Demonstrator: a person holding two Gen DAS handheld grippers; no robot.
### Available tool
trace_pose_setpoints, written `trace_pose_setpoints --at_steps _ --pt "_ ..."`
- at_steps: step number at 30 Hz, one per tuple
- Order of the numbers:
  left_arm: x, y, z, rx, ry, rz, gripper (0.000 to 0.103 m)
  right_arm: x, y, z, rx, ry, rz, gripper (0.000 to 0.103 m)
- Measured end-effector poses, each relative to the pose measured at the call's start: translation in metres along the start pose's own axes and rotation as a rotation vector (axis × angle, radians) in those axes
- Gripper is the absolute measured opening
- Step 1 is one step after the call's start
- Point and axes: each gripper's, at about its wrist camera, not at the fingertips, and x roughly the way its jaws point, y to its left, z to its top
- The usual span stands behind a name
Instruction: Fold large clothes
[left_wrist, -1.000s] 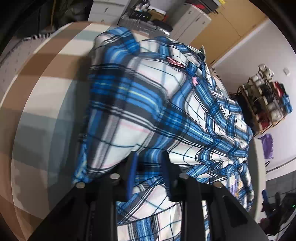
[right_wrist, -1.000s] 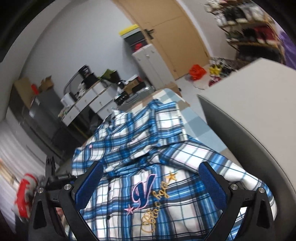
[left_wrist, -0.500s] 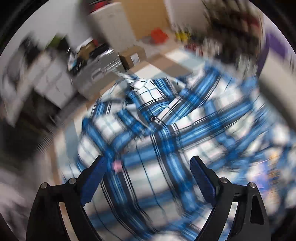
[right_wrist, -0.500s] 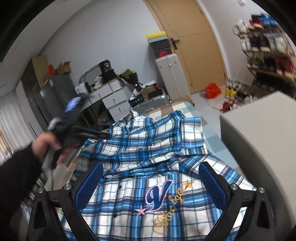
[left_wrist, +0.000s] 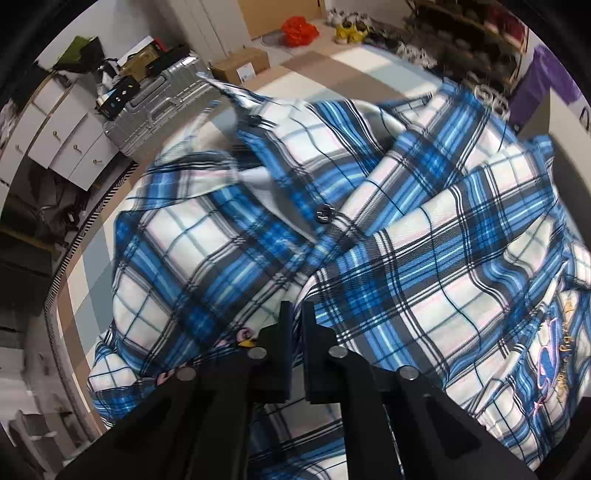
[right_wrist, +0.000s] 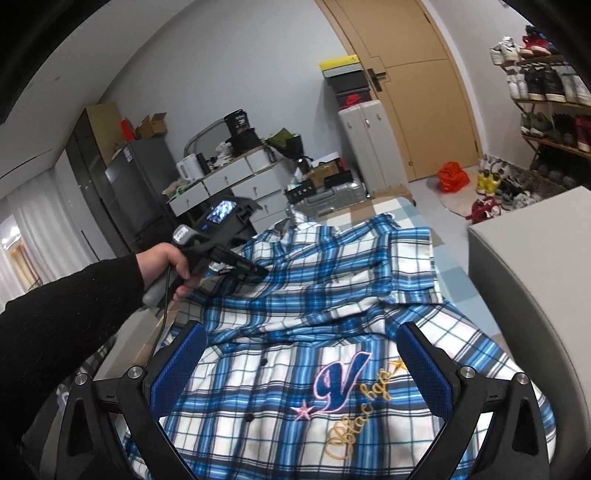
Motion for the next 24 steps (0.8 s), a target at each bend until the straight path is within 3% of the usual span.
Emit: trace_pose_setpoints --at_steps 4,5,9,11,13,14,16,17,19,22,24 --pt "-0.003 0.013 -0.003 -0.039 -0.035 0.034 0.000 0.004 0.010 -0.002 -0.031 0.006 0.004 0.103" --pt "-0.007 0.017 -0.005 -0.051 -0.062 0.079 0.000 0.005 0.012 -0.003 -0.037 0.008 0.008 0.103" --pt "-0.011 0.047 -0.009 -0.186 -0.104 0.134 0.000 0.007 0.011 -0.008 -0.049 0.015 -0.002 0.103" --pt "-0.014 0.056 -0.008 -0.226 -0.108 0.126 0.000 0.006 0.009 -0.007 -0.045 0.013 -0.003 0.103" --pt "-0.016 0.059 -0.010 -0.226 -0.121 0.048 0.000 0.005 0.007 -0.007 -0.034 0.008 -0.001 0.103" --pt "-0.016 0.055 -0.011 -0.190 -0.125 -0.020 0.000 0.005 0.005 -0.006 -0.027 0.006 0.001 0.103" --pt "-0.009 0.042 -0.008 -0.114 -0.090 -0.029 0.001 0.004 0.003 -0.005 -0.010 0.006 0.012 0.103" --pt "-0.003 0.036 -0.004 -0.092 -0.054 -0.017 0.008 0.003 0.001 -0.005 0.000 0.006 0.020 0.103" --pt "0.006 0.031 0.004 -0.077 -0.011 -0.016 0.055 0.003 0.003 -0.003 0.010 0.007 0.033 0.103" --pt "0.007 0.026 0.014 -0.082 -0.045 -0.055 0.062 0.002 0.005 -0.003 0.001 0.004 0.037 0.103" --pt "0.016 0.022 0.023 -0.075 -0.021 -0.070 0.074 0.002 0.008 -0.003 -0.016 0.002 0.035 0.103"
